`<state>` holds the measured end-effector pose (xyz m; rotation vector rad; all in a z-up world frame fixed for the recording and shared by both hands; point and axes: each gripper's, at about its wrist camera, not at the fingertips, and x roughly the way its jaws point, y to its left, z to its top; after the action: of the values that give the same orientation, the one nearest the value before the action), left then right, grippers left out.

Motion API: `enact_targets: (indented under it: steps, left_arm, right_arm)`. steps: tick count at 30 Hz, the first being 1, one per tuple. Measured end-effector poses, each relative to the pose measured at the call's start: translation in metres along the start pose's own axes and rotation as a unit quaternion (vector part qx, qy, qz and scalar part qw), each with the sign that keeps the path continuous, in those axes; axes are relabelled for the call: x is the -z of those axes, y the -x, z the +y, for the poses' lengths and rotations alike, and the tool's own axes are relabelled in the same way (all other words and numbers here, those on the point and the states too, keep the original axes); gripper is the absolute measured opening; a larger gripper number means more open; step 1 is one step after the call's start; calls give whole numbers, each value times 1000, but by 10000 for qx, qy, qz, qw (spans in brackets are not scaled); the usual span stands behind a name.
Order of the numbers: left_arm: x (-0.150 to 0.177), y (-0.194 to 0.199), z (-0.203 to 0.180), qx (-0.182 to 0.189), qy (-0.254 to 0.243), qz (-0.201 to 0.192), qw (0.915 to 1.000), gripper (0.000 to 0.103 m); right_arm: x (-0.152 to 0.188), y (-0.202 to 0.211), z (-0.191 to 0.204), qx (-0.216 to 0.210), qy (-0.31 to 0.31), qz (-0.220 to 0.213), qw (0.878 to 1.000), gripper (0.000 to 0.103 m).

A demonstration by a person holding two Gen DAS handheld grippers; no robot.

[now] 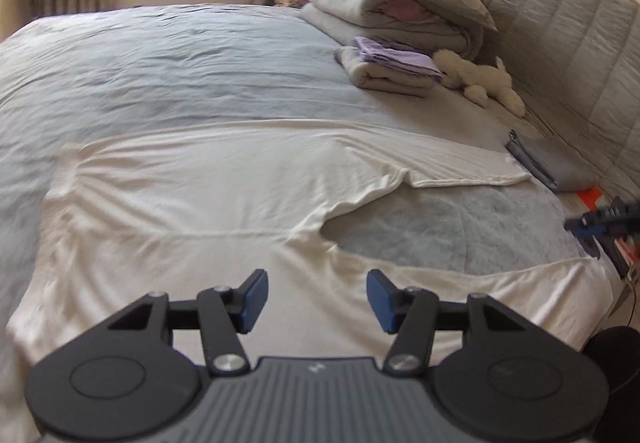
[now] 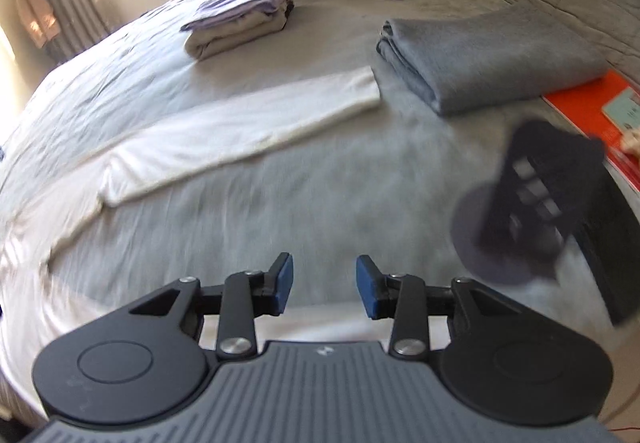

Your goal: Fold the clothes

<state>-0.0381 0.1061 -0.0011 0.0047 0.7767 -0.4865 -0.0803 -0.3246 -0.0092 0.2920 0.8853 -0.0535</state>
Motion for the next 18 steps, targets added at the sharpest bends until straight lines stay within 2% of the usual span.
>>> enact_targets:
  steps: [4, 8, 16, 17, 18]
  left_arm:
    - [-17, -42, -27, 87, -553, 66, 9984, 55]
    - [-30, -82, -46, 32, -900, 189, 9958, 55]
    - [-46, -119, -61, 88, -1103, 262, 9935, 55]
    - [-46, -121, -63, 110, -1111, 277, 9934, 54]
    - [-46, -123, -64, 132, -1118, 291, 9932, 54]
  right_arm:
    - [-29, -27, -3, 6, -350, -134, 9993, 39]
    - [-53, -58, -11, 85, -646, -168, 9977, 39]
    - [-81, -91, -27, 75, -1059, -468, 9932, 39]
    - [-84, -94, -28, 82, -1081, -495, 9929, 36]
    - [-86, -97, -28, 116, -1071, -510, 9929, 14]
